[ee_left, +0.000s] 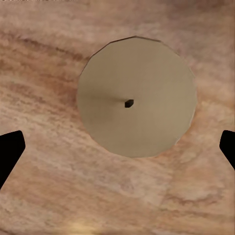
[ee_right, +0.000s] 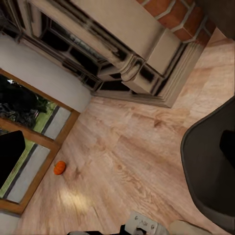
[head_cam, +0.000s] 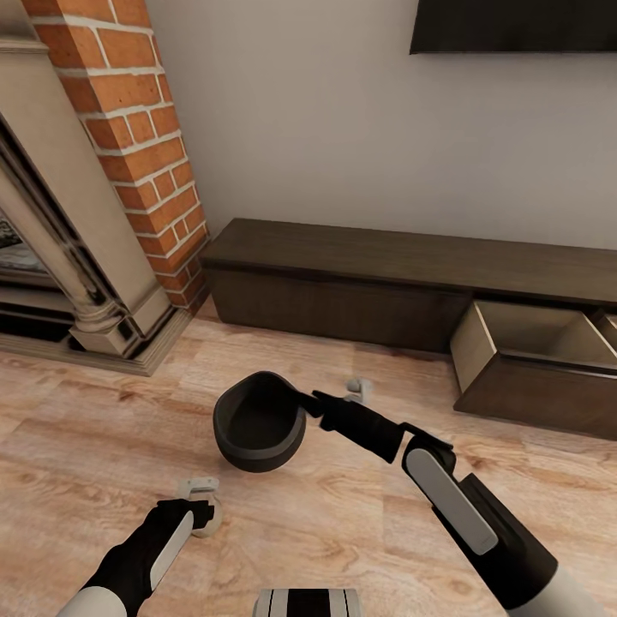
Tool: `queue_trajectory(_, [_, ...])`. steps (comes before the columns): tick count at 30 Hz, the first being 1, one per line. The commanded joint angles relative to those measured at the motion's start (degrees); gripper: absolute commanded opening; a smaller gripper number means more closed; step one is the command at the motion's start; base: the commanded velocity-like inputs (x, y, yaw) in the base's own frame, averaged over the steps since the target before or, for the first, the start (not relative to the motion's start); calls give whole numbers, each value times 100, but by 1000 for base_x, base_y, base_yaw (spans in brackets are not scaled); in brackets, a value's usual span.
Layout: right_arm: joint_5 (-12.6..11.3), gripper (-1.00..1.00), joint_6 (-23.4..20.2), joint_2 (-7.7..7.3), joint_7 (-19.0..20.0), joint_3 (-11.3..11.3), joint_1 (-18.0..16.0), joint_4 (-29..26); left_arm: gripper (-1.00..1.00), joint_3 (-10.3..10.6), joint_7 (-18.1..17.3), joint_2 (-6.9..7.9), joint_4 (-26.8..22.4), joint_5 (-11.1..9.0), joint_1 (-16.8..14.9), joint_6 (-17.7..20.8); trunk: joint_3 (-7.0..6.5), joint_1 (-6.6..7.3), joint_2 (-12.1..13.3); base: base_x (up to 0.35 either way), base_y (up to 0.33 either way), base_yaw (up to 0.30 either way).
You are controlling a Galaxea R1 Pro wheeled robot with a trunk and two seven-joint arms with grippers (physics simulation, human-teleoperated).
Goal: Place each of the two pumpkins and all three candles from the living room inside a cabinet in the living room (use any cabinet), then make sure every cabinet is closed, and position the cauldron so it is next to a table in the living room.
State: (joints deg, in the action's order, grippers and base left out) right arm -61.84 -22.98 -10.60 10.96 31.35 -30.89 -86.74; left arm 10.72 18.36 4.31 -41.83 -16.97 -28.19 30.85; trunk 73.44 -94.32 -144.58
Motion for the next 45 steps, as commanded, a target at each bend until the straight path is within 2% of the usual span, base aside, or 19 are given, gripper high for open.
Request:
queue_trajectory(1, [-39,100,12,-17,28,3,-1,7,100,36,54,8,-9,-60,-3,17,4,1,-2,0,0,0])
queue_trajectory(32, [-39,100,74,-38,65,3,4,34,100,37,45,8,-26,-60,-3,17,4,1,-2,59,12,0])
queue_trajectory(45, [-48,100,74,-38,96,4,4,17,100,31,-11,8,-61,-75,-3,-26,292,-32,-19,0,0,0])
